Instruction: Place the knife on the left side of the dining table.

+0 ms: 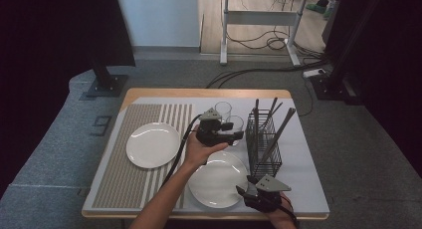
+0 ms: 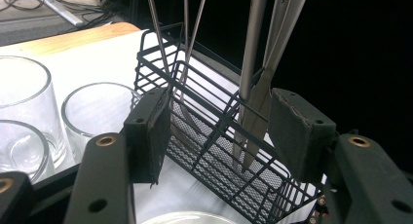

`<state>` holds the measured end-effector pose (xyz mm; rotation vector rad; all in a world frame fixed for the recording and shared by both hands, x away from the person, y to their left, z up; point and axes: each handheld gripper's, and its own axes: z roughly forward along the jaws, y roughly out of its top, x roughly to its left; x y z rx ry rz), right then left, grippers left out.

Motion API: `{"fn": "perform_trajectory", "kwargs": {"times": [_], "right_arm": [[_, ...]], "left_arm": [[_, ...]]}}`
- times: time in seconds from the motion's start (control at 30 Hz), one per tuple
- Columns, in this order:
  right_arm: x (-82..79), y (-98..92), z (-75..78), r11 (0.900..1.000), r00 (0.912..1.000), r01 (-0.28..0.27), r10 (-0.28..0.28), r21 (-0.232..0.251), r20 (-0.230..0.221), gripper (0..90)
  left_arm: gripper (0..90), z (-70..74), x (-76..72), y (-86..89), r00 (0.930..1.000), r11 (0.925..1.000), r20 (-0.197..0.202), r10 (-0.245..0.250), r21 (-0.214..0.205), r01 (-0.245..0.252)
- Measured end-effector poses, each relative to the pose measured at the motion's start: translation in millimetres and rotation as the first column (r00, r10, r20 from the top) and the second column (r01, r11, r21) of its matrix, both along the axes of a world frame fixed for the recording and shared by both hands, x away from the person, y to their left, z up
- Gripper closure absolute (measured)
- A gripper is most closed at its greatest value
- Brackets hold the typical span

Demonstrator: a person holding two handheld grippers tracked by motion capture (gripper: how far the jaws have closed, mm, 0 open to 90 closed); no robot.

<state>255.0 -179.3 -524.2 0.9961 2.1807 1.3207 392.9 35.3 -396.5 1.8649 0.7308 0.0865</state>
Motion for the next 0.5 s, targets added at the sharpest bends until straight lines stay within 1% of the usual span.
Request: {"fn": "perform_trajectory", "kwargs": {"times": [0.27, 0.5], "right_arm": [[0.1, -0.4, -0.3, 1.0000, 1.0000, 0.000, 0.000, -0.001, 0.001, 43.3], [0.1, -0.7, 0.1, 1.0000, 1.0000, 0.002, -0.002, 0.001, 0.004, 43.4]], "left_arm": [[41.5, 3.5, 1.2, -5.9, 0.9999, 0.9999, 0.006, -0.011, 0.002, 0.011], [41.6, 4.0, 3.5, -10.7, 0.9999, 1.0000, 0.008, -0.007, 0.005, 0.007]]}}
